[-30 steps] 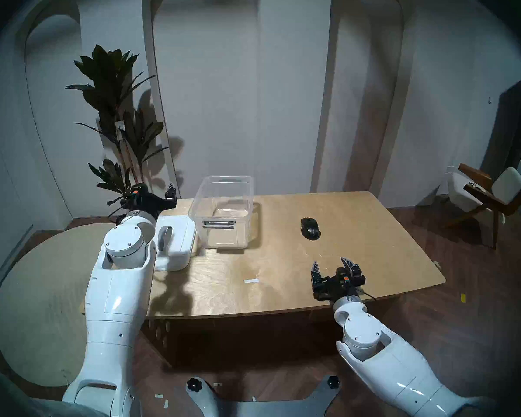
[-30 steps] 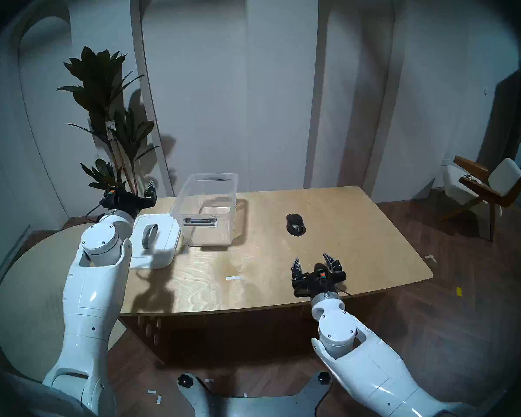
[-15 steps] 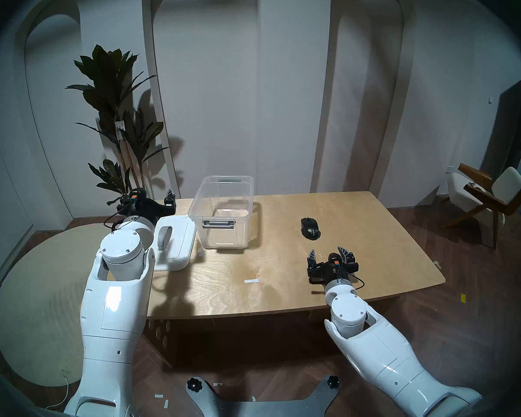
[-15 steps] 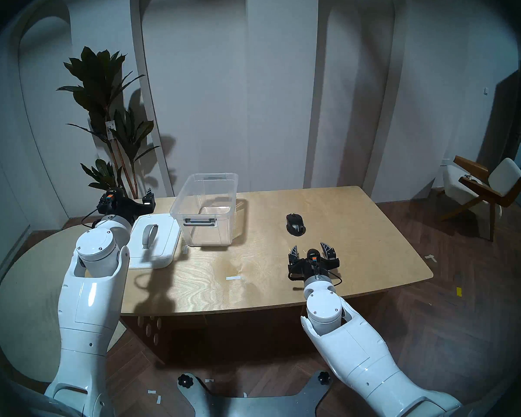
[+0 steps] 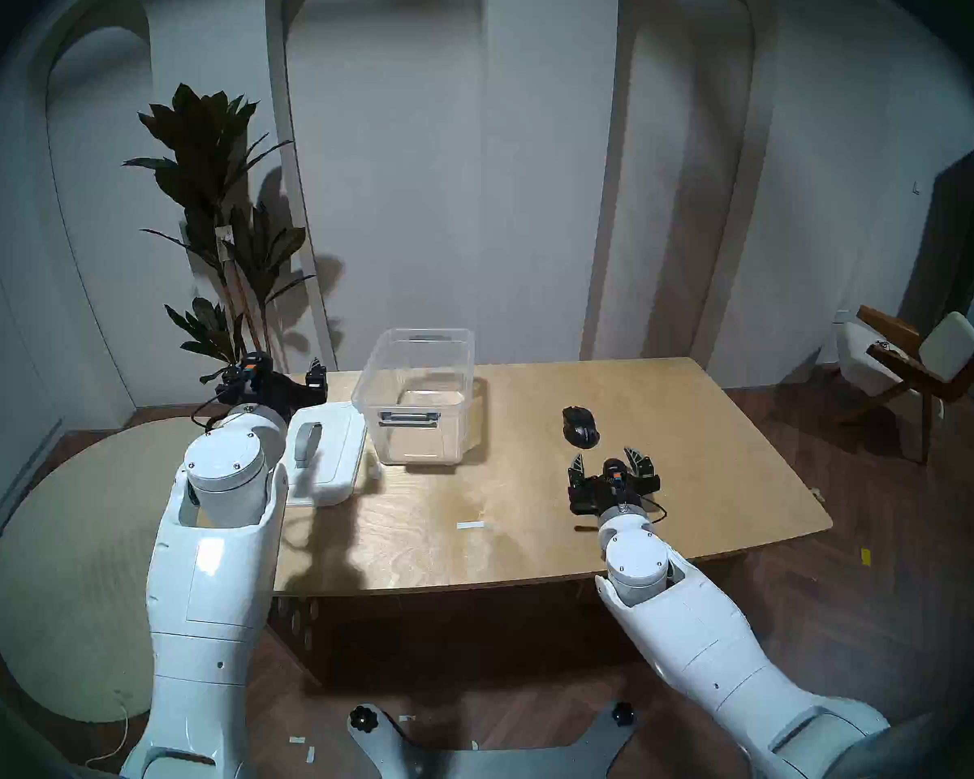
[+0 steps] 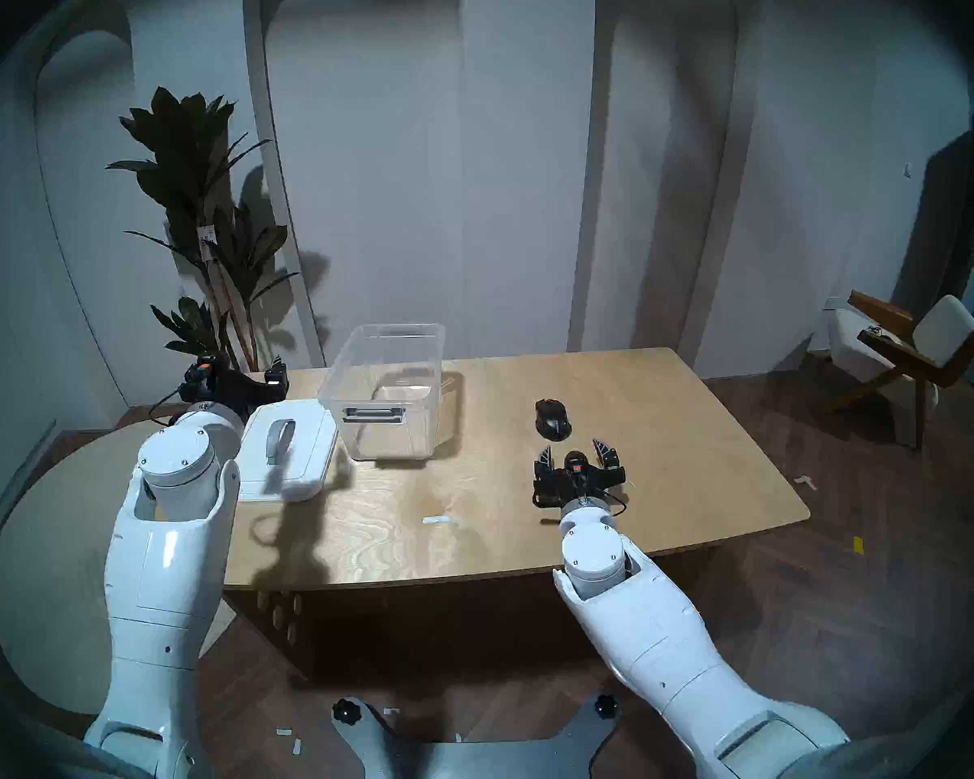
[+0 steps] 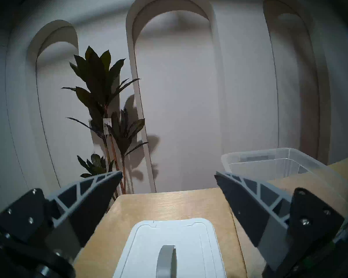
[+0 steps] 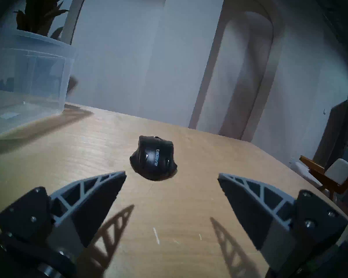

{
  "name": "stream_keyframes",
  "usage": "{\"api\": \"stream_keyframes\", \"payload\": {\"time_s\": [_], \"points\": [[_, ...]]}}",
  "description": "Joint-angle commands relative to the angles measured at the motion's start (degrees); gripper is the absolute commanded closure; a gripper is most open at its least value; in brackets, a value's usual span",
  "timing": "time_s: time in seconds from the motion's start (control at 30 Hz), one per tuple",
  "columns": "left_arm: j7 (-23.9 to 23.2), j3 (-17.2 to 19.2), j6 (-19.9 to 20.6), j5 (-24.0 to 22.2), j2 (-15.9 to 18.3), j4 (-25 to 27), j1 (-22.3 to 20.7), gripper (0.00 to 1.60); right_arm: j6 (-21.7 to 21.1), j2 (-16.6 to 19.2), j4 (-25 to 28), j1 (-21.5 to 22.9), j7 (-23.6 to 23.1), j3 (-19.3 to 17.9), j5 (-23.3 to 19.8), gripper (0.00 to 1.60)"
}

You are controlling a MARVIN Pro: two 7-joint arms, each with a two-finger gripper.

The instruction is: Open a storage container and put mouse inside

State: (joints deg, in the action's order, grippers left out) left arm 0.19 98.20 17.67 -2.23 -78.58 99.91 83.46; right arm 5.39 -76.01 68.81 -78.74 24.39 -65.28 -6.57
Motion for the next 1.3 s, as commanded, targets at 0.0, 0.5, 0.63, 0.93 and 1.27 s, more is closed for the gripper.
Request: {"api": "stream_keyframes", "payload": {"time_s": [0.0, 0.5, 0.63, 0.93, 1.27], "points": [[-0.4, -0.1, -0.5, -0.1, 0.2, 1.7, -0.6, 0.00, 0.8, -3.1, -3.0, 3.9, 1.3, -0.9, -0.8, 0.00], [-0.7, 0.1, -0.5, 0.1, 0.0, 1.7, -0.6, 0.00, 4.2, -3.1, -10.9, 9.4, -7.6, -0.4, -7.2, 0.00], [-0.8, 0.2, -0.5, 0.2, -0.1, 1.7, -0.6, 0.00, 4.2, -2.9, -11.7, 9.9, -11.9, -0.8, -10.1, 0.00], [-1.0, 0.3, -0.5, 0.3, -0.3, 1.8, -0.6, 0.00, 2.6, -4.5, -15.1, 11.0, -12.9, -2.3, -12.5, 0.00], [-1.1, 0.4, -0.5, 0.5, -0.4, 1.8, -0.6, 0.00, 3.3, -4.8, -21.1, 14.7, -15.0, -3.4, -13.9, 0.00]]}}
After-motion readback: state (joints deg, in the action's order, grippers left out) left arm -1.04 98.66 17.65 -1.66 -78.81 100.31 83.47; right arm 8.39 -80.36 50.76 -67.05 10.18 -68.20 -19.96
